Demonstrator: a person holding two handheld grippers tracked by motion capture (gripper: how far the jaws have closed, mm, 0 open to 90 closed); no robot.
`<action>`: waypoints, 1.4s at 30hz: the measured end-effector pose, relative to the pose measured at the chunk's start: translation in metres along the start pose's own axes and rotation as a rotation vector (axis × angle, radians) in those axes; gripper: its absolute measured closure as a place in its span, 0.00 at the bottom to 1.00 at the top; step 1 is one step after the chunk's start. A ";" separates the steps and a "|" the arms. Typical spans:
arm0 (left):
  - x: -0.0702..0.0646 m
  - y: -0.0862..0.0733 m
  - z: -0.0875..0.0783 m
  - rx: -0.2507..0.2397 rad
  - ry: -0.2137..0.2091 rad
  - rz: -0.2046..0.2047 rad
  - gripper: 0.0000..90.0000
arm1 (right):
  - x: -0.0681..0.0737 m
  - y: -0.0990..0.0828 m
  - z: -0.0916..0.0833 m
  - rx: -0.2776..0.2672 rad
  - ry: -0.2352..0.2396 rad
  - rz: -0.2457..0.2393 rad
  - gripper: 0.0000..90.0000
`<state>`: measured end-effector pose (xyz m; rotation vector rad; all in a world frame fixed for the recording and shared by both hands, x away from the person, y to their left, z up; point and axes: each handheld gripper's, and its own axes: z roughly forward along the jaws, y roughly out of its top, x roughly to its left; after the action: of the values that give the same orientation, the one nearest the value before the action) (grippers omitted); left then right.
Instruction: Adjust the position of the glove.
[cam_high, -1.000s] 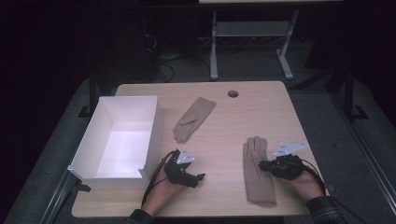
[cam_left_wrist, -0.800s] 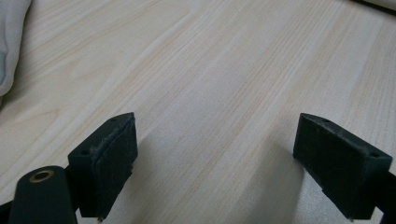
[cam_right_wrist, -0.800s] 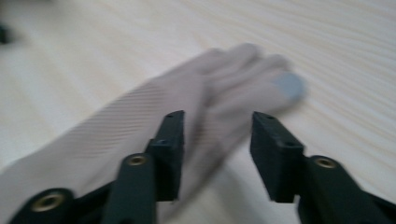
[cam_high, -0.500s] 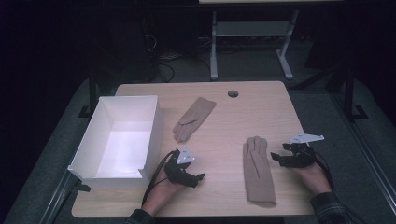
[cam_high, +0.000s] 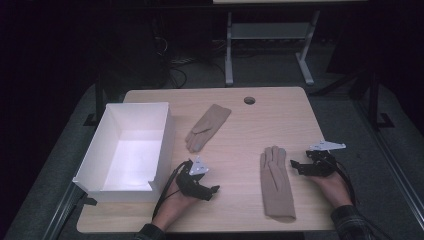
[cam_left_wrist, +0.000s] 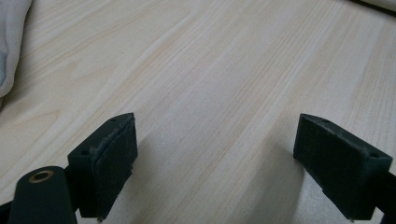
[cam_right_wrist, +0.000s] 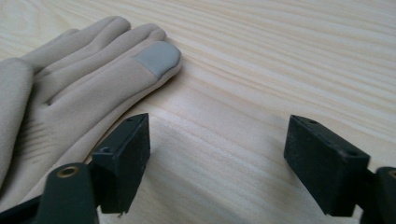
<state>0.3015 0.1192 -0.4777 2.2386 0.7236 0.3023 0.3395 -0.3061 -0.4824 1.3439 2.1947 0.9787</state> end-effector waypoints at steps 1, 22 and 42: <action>0.000 0.000 0.000 -0.001 0.001 -0.002 0.14 | 0.000 0.000 0.000 0.002 -0.003 0.005 0.23; 0.028 0.035 0.000 0.037 0.074 -0.135 0.65 | 0.000 0.000 0.000 0.010 0.005 -0.002 0.21; 0.085 0.084 0.028 0.045 0.226 -0.170 1.00 | 0.000 0.000 0.001 0.007 0.010 -0.008 0.21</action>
<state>0.4163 0.1049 -0.4368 2.1894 1.0434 0.4642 0.3398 -0.3056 -0.4826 1.3352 2.2109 0.9783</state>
